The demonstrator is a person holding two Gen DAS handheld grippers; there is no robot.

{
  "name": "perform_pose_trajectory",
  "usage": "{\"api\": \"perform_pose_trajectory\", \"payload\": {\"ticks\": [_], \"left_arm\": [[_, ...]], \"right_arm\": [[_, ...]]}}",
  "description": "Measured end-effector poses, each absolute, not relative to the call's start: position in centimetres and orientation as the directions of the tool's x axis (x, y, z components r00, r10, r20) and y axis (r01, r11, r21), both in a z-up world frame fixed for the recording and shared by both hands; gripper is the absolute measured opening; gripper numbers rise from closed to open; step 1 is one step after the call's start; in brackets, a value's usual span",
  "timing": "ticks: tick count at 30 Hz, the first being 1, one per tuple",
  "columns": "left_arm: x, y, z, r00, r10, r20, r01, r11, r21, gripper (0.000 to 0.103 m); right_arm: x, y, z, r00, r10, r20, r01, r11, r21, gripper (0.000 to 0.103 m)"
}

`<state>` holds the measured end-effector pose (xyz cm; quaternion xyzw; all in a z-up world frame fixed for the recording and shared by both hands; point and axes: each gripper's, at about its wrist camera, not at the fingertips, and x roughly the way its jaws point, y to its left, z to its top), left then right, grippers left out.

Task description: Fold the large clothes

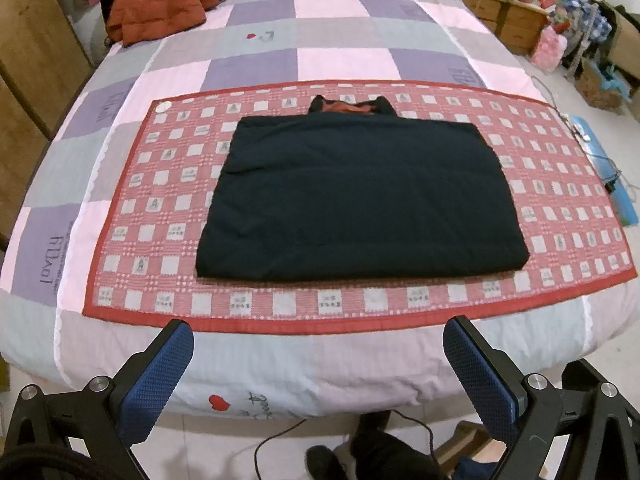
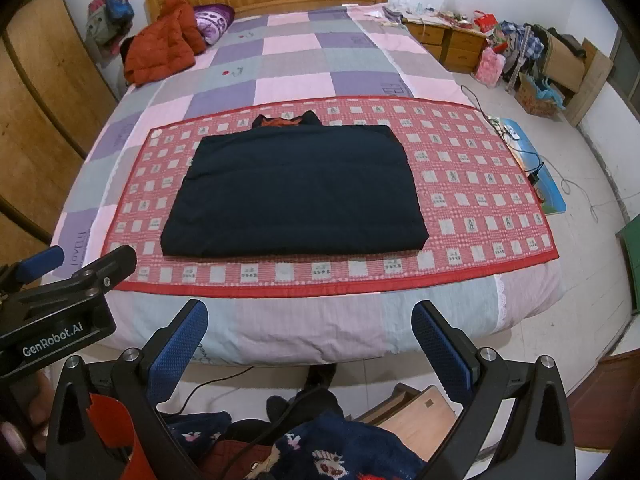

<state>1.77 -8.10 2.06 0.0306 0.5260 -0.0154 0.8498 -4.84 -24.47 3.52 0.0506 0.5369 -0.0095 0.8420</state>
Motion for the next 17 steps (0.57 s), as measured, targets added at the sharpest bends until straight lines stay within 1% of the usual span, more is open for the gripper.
{"api": "perform_pose_trajectory", "payload": {"ticks": [17], "left_arm": [[1.4,-6.9,2.3,0.447,-0.014,-0.895,0.078,0.997,0.023,0.103]], "right_arm": [[-5.1,-24.8,3.6,0.424,0.04,-0.905,0.069,0.995,0.076,0.103]]}}
